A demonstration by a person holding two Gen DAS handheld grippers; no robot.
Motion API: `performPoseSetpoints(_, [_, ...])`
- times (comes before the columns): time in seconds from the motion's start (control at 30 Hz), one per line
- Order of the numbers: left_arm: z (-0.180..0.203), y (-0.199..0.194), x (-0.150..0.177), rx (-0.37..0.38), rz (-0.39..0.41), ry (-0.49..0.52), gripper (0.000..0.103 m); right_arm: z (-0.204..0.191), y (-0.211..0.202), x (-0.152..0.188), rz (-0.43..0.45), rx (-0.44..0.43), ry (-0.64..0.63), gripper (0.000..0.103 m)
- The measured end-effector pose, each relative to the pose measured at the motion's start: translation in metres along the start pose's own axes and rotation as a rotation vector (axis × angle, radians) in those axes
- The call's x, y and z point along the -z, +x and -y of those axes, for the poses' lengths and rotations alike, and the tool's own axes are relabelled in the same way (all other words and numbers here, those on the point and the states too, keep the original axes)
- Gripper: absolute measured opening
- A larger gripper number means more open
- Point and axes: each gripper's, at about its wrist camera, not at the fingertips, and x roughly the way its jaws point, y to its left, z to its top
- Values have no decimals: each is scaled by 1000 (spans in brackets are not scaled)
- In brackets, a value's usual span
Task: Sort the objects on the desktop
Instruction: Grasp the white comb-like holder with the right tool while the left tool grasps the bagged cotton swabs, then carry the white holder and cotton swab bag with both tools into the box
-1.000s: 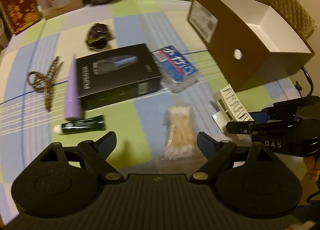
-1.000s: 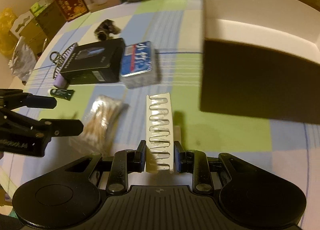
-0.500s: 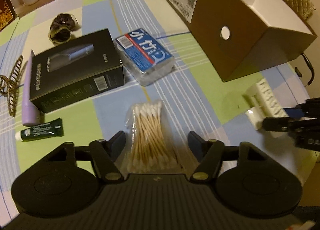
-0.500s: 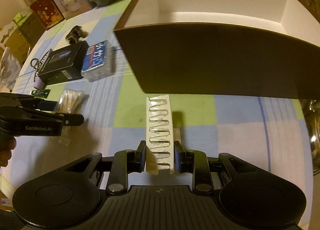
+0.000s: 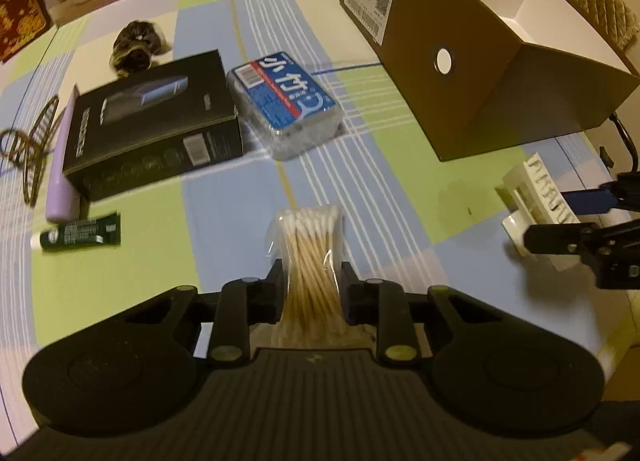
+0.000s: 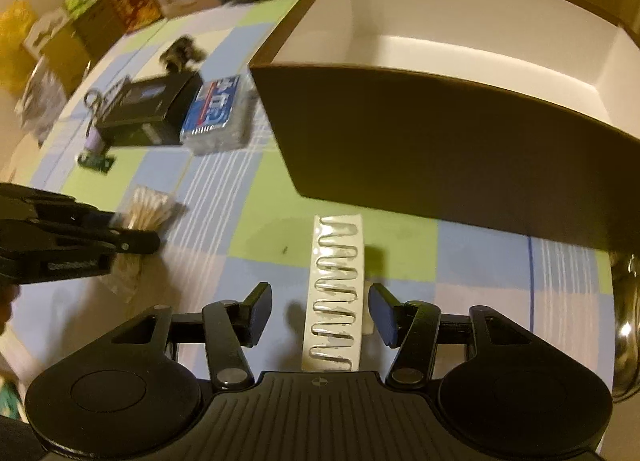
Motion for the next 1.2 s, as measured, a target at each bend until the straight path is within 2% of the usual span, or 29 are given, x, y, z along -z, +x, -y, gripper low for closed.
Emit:
performPoseSetpoints(0.03, [-1, -2, 2, -1, -1, -11, 22, -1, 2, -1, -4, -1, -20, 50])
performPoseSetpoints(0.07, [-1, -3, 5, -4, -2, -23, 22, -1, 3, -1, -8, -2, -37, 44])
performPoseSetpoints(0.1, [-2, -5, 7, -9, -4, -35, 21, -2, 5, -1, -15, -2, -53, 33])
performPoseSetpoints(0.17, [-4, -8, 12, -20, -5, -62, 21, -1, 8, -1, -27, -7, -85, 25])
performPoseSetpoints(0.4, [-7, -25, 23, -38, 15, -141, 21, 10, -2, 4, -24, -70, -130, 25])
performPoseSetpoints(0.53, [-2, -39, 27, -42, 35, -171, 20, 29, -20, 6, -7, -101, -112, 25])
performPoseSetpoints(0.73, [0, -75, 24, -68, 109, -182, 20, 70, -59, 4, 60, -92, -61, 25])
performPoseSetpoints(1.0, [-13, -121, 2, -154, 202, -196, 20, 118, -106, -6, 161, -54, 7, 25])
performPoseSetpoints(1.2, [18, -133, -31, -99, 275, -117, 20, 143, -137, -21, 266, -40, 60, 25])
